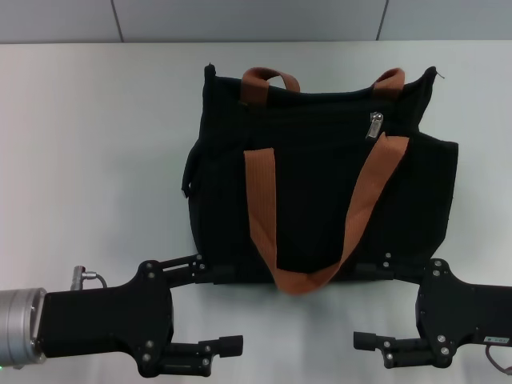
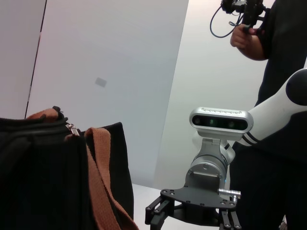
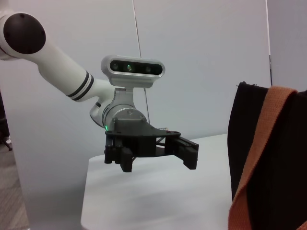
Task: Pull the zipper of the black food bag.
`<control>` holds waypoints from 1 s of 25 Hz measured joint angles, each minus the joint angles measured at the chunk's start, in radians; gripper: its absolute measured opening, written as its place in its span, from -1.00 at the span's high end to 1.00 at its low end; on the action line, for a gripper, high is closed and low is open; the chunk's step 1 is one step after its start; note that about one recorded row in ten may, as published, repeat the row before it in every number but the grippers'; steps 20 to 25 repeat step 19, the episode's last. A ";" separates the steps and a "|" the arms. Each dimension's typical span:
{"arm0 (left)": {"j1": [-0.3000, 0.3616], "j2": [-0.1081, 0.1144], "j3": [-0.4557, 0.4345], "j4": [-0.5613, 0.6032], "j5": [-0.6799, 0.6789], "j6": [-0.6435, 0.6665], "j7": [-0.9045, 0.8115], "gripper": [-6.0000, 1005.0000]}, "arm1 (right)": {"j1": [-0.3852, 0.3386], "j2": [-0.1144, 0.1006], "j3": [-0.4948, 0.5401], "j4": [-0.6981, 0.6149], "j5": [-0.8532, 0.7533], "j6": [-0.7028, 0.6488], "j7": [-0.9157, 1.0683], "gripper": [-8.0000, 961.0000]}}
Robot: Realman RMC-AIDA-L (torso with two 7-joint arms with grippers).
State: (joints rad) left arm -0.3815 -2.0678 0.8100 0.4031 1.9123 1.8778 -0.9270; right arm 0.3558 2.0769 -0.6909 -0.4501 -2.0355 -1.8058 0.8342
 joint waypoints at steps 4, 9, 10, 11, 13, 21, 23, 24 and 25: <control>-0.001 0.000 0.000 -0.001 0.007 -0.007 0.004 -0.63 | 0.000 0.000 0.000 0.000 0.000 0.000 -0.002 -0.72; -0.001 0.000 0.000 -0.001 0.013 -0.010 0.005 -0.63 | 0.003 0.001 -0.001 0.001 0.000 0.001 -0.002 -0.72; 0.001 0.000 0.000 -0.001 0.013 -0.010 0.005 -0.63 | 0.006 0.001 -0.001 0.001 0.000 0.002 -0.003 -0.72; 0.002 0.001 0.000 -0.001 0.013 -0.010 0.005 -0.63 | 0.008 0.001 -0.001 0.001 0.000 0.002 -0.003 -0.72; 0.002 0.001 0.000 -0.001 0.013 -0.010 0.005 -0.63 | 0.008 0.002 -0.001 0.001 0.000 0.002 -0.003 -0.72; 0.002 0.002 0.000 -0.001 0.013 -0.009 0.005 -0.63 | 0.009 0.002 0.001 0.001 0.000 0.002 -0.003 -0.72; 0.002 0.002 0.000 -0.001 0.013 -0.009 0.005 -0.63 | 0.009 0.002 0.001 0.001 0.000 0.002 -0.003 -0.72; 0.002 0.002 0.000 -0.001 0.013 -0.009 0.005 -0.63 | 0.009 0.002 0.001 0.001 0.000 0.002 -0.003 -0.72; 0.002 0.002 0.000 -0.001 0.013 -0.009 0.005 -0.63 | 0.009 0.002 0.001 0.001 0.000 0.002 -0.003 -0.72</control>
